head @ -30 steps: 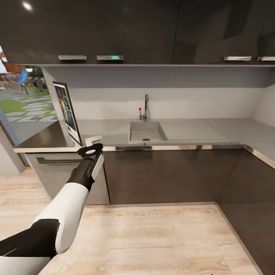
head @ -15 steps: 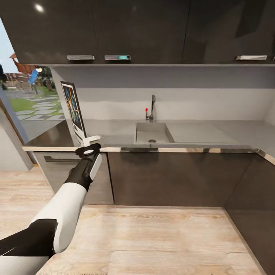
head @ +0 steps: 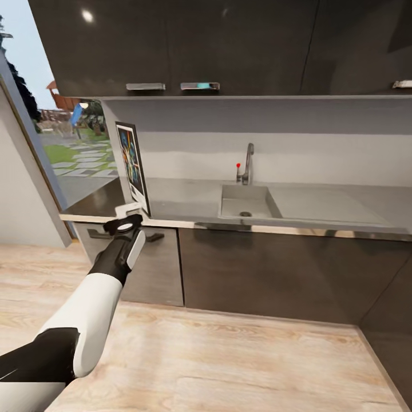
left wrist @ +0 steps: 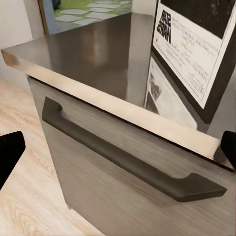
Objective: Pick up the poster from the kitchen countertop and hang it on one of the wall nails in the kitchen.
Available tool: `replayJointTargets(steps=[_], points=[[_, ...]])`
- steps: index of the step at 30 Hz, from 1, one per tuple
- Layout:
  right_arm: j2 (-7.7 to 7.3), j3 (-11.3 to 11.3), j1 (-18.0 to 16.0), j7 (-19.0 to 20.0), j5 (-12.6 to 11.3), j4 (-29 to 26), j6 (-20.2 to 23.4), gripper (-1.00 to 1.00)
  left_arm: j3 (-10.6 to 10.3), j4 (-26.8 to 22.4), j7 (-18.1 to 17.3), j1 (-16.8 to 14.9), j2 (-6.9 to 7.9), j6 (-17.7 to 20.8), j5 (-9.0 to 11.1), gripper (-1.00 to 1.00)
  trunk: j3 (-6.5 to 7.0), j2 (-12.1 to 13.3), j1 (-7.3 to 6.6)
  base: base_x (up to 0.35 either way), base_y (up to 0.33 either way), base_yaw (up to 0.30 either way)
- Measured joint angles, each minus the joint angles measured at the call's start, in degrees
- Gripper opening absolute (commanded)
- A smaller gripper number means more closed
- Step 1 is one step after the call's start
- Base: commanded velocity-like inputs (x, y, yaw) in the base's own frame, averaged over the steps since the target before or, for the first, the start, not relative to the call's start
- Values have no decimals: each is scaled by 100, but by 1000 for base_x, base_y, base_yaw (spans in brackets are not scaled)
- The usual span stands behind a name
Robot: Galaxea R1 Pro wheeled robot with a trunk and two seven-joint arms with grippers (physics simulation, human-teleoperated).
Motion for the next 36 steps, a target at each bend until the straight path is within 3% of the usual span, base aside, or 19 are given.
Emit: replayJointTargets(steps=[36], points=[[-12,1,-9,-1,0,253,-7,100,-56,-34,-11,0,3,23,10,100,0,0,1,145,-46,0]])
